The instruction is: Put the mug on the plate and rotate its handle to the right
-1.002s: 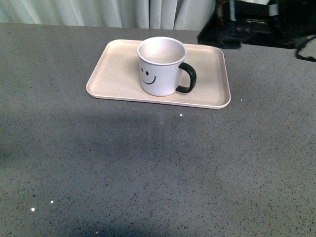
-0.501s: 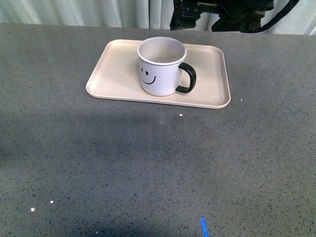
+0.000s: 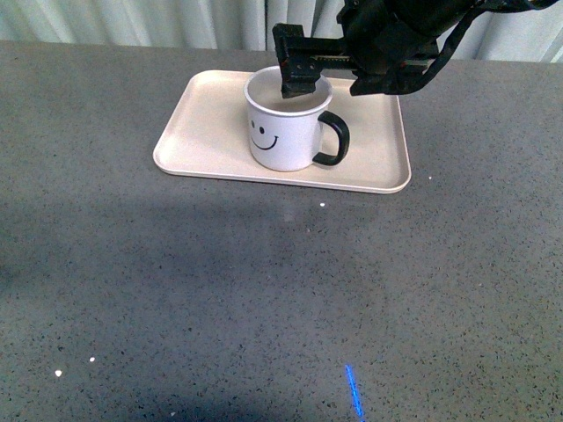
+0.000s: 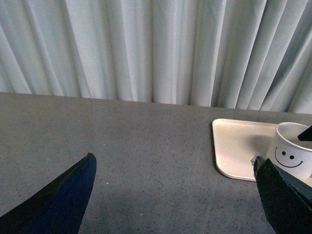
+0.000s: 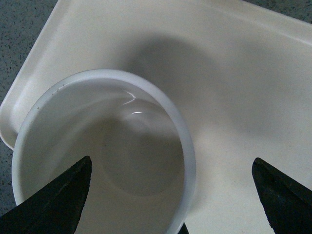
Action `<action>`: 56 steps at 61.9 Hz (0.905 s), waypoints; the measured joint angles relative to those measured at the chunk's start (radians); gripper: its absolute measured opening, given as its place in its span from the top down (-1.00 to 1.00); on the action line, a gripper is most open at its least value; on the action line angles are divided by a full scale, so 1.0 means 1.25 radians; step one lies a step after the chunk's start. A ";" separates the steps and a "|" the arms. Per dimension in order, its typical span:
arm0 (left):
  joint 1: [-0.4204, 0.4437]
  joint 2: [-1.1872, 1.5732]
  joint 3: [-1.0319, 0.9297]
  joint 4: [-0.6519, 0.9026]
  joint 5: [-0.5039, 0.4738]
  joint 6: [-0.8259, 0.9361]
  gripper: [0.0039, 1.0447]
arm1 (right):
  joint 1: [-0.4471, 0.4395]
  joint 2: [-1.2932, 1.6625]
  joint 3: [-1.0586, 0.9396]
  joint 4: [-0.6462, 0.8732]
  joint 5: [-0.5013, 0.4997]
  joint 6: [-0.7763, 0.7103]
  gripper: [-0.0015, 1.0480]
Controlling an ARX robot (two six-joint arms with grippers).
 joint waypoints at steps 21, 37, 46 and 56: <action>0.000 0.000 0.000 0.000 0.000 0.000 -0.83 | 0.004 0.022 0.032 -0.015 0.005 0.003 -0.41; 0.000 0.000 0.000 0.000 0.000 0.000 -0.83 | 0.004 0.022 0.038 -0.036 -0.003 0.022 0.43; 0.000 0.000 0.000 0.000 0.000 0.000 -0.83 | -0.001 0.023 0.053 -0.032 0.017 -0.063 0.97; 0.000 0.000 0.000 0.000 0.000 0.000 -0.83 | -0.016 0.023 0.099 -0.102 -0.023 -0.173 0.97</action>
